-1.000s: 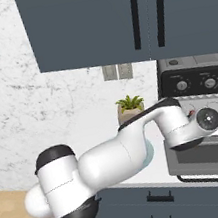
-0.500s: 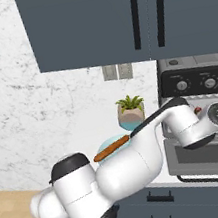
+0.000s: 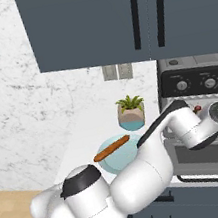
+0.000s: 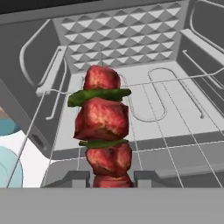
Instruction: Pick up the kebab skewer and baguette bread, and place them inside the toaster oven. Close the toaster oven door and start by setting the timer.
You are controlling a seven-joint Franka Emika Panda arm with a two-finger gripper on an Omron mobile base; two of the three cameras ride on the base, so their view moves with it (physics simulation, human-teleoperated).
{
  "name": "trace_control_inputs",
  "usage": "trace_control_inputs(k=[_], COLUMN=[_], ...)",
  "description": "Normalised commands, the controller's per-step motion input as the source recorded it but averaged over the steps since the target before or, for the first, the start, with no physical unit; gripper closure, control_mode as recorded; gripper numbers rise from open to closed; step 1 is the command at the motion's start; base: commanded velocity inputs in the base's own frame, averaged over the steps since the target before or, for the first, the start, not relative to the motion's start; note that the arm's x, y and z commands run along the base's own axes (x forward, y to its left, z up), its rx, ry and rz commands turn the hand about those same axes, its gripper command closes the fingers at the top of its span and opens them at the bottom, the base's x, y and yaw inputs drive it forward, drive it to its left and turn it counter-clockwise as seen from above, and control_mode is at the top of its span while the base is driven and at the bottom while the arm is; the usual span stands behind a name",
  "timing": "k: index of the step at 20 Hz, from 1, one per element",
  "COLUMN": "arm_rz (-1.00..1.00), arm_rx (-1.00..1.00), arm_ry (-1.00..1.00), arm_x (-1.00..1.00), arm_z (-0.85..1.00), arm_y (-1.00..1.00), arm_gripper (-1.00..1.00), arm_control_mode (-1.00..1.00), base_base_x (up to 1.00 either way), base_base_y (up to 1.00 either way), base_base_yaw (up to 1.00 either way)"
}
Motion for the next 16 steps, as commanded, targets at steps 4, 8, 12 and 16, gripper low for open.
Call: trace_control_inputs(k=[4, 8, 12, 16], arm_rz=[0.0, 0.0, 0.0, 0.0], arm_rx=[0.0, 0.0, -0.01, 0.0], arm_ry=[0.0, -0.01, 0.0, 0.0], arm_x=[0.28, 0.07, -0.08, 0.0], arm_z=[-0.08, -0.26, -0.37, -0.3], arm_y=[0.0, 0.0, 0.0, 0.04], arm_gripper=[1.0, 1.0, 1.0, -1.0], arm_control_mode=[-1.0, -1.0, -1.0, -1.0], base_base_x=[0.0, 0.0, 0.0, 0.0], base_base_y=[0.0, 0.0, 0.0, 0.0], base_base_yaw=[0.0, 0.0, 0.0, 0.0])
